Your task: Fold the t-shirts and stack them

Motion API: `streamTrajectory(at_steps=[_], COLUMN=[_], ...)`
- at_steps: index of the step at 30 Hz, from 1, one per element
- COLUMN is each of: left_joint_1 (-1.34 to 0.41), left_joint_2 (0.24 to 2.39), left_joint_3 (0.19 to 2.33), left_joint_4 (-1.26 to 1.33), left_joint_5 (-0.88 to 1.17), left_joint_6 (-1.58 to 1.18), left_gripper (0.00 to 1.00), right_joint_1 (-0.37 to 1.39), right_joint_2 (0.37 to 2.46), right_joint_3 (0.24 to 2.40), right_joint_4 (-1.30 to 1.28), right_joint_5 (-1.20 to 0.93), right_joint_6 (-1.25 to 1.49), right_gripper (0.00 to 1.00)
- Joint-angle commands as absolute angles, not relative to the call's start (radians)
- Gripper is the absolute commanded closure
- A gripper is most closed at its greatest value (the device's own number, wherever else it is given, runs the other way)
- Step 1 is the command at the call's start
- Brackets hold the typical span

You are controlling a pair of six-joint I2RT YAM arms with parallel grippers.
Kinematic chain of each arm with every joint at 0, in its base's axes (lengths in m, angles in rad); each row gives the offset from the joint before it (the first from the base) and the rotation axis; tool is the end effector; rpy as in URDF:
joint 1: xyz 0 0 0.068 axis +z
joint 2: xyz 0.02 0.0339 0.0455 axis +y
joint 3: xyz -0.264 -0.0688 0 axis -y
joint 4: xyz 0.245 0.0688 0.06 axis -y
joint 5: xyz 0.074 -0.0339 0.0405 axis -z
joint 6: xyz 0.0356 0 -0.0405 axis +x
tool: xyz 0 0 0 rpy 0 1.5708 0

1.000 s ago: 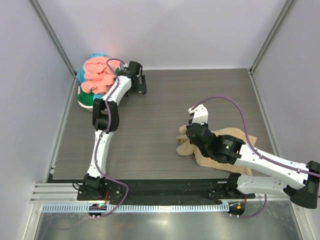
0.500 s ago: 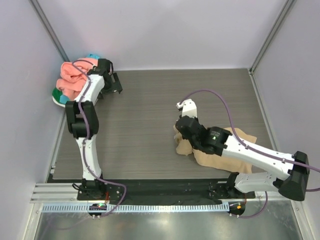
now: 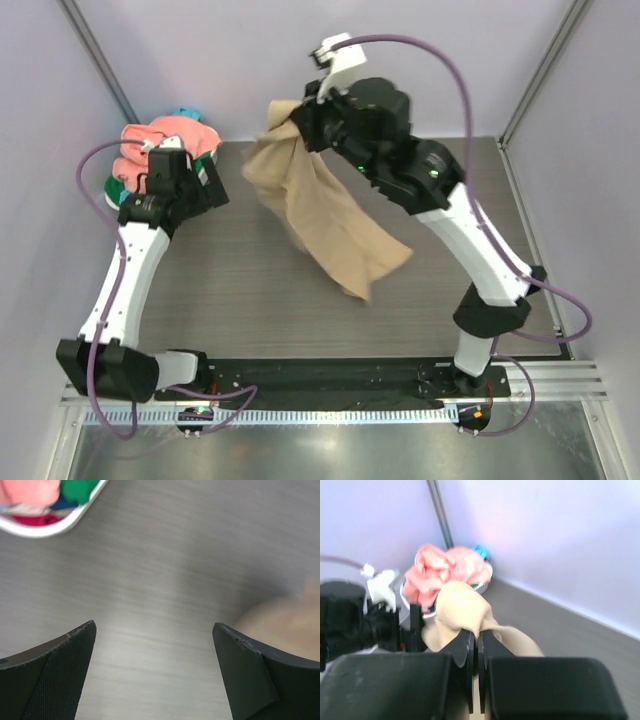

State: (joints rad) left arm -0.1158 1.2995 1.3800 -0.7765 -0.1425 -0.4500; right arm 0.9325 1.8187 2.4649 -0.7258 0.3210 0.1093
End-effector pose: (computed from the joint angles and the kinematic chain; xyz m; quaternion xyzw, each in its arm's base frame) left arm 0.2712 -0.0265 0.3773 -0.1800 0.8860 -0.0560 0.4237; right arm 0.2186 0.2758 0.5563 -0.1908 0.7080 0.2314 0.6393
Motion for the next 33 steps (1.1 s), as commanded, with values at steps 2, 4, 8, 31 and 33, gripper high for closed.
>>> streamTrajectory(at_steps=[2, 4, 8, 31, 33], left_joint_1=[-0.104, -0.104, -0.104, -0.115, -0.117], left_joint_2=[1.168, 1.1, 1.008, 0.989, 1.031], left_joint_3=[1.27, 1.247, 1.19, 0.913, 0.911], left_joint_4=[-0.814, -0.836, -0.856, -0.71, -0.69], left_joint_5=[-0.158, -0.141, -0.111, 0.026, 0.035], left_joint_6=[-0.391, -0.383, -0.4, -0.603, -0.601], left_gripper=[0.0, 0.0, 0.0, 0.0, 0.0], right_joint_1=[0.908, 0.858, 0.628, 0.347, 0.391], right_joint_2=[1.589, 1.476, 1.196, 1.12, 1.137], right_joint_3=[2.461, 2.173, 1.621, 0.976, 0.942], right_joint_4=[-0.707, -0.666, -0.592, -0.617, -0.582], right_joint_5=[0.507, 0.592, 0.678, 0.042, 0.022], right_joint_6=[-0.021, -0.005, 0.125, 0.488, 0.5], right_gripper=[0.99, 0.99, 0.8, 0.02, 0.05])
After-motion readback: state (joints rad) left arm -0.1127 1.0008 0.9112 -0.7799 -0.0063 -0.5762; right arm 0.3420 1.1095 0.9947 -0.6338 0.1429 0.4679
